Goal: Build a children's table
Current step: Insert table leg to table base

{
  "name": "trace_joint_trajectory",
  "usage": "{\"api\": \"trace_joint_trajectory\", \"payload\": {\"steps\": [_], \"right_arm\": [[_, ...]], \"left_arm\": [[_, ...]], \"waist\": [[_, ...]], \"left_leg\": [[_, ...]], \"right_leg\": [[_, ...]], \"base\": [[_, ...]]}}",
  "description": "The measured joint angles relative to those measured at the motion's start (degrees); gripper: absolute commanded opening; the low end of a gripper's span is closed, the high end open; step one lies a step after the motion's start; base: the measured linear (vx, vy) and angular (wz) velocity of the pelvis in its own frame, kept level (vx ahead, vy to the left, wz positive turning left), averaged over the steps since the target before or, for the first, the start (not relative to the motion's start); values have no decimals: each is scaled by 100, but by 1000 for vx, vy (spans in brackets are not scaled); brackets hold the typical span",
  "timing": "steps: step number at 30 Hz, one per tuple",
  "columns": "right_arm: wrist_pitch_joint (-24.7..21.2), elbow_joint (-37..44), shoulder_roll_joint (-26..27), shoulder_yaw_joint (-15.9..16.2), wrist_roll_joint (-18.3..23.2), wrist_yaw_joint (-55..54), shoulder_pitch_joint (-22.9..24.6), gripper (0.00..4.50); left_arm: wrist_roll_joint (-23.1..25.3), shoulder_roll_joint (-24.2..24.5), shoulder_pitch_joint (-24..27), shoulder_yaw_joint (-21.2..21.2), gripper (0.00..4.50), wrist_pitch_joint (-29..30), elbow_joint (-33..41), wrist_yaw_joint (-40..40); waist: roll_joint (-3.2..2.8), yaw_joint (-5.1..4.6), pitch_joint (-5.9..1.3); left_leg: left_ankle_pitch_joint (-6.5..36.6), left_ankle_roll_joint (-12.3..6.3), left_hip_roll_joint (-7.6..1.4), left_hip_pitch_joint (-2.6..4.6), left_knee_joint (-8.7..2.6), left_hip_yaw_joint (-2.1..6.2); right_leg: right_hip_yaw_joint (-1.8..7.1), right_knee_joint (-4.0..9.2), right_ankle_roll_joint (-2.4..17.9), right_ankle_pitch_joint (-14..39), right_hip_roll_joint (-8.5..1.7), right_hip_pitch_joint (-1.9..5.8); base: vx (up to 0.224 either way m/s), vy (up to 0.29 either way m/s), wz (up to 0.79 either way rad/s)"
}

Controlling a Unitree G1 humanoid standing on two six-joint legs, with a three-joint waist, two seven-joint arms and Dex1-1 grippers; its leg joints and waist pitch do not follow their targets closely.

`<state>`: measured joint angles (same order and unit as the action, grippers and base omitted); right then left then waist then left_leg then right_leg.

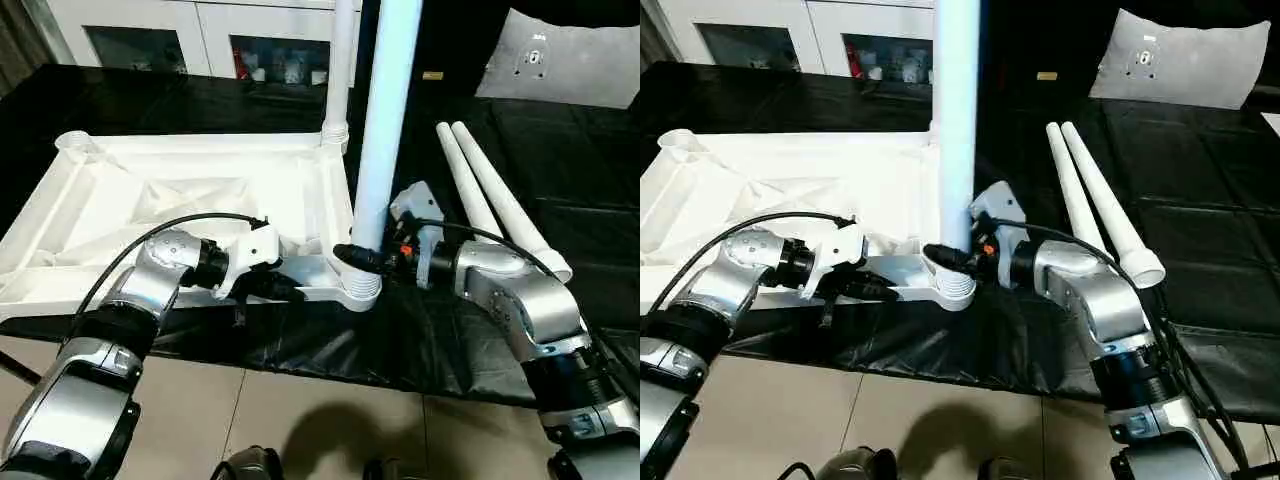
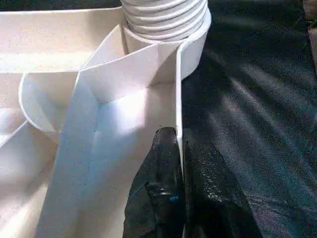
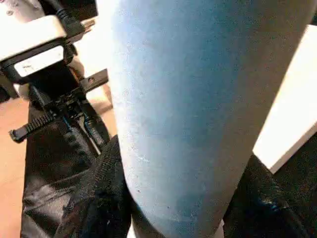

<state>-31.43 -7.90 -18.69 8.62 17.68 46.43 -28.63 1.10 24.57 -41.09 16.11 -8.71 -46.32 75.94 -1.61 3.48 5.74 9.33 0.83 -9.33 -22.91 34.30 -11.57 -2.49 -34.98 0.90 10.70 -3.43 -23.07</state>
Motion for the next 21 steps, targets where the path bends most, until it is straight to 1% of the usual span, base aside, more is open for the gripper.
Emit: {"api": "trace_joint_trajectory", "payload": {"steps": [3, 6, 10, 15, 21], "right_arm": [[115, -8, 93, -159, 71, -87, 148, 190], [233, 112, 116, -248, 136, -176, 348, 190], [359, 347, 109, -265, 133, -244, 622, 190], [784, 719, -70, 66, -281, -299, 835, 190], [980, 691, -154, 312, -552, -280, 769, 189]], "left_arm": [[1, -23, 0, -1, 0, 28, 10, -31], [-2, -36, 0, -2, 0, 59, 14, -53], [-16, -40, 0, -8, 0, 86, 13, -56], [-15, -77, 0, -8, 0, 99, 13, -69], [-7, -68, 5, -8, 0, 114, 13, -76]], "waist": [[-6, 13, 1], [-15, 20, 3], [-30, 18, 8], [-44, 38, 10], [-38, 15, 13]], "left_leg": [[0, 0, 1, 0, -1, 0], [0, 0, 4, 0, -3, 0], [0, 0, 6, 1, -6, 0], [1, 1, 9, 7, -15, 0], [1, 1, 13, 18, -23, 1]], "right_leg": [[1, 2, -1, 1, -1, 0], [2, 4, -1, 1, -3, 1], [4, 6, -4, 2, -4, 1], [6, 9, -15, 9, -5, 5], [11, 24, -19, 12, -5, 1]], "base": [[0, 0, 0], [0, 0, 0], [0, 0, 0], [0, 0, 0], [0, 0, 0]]}}
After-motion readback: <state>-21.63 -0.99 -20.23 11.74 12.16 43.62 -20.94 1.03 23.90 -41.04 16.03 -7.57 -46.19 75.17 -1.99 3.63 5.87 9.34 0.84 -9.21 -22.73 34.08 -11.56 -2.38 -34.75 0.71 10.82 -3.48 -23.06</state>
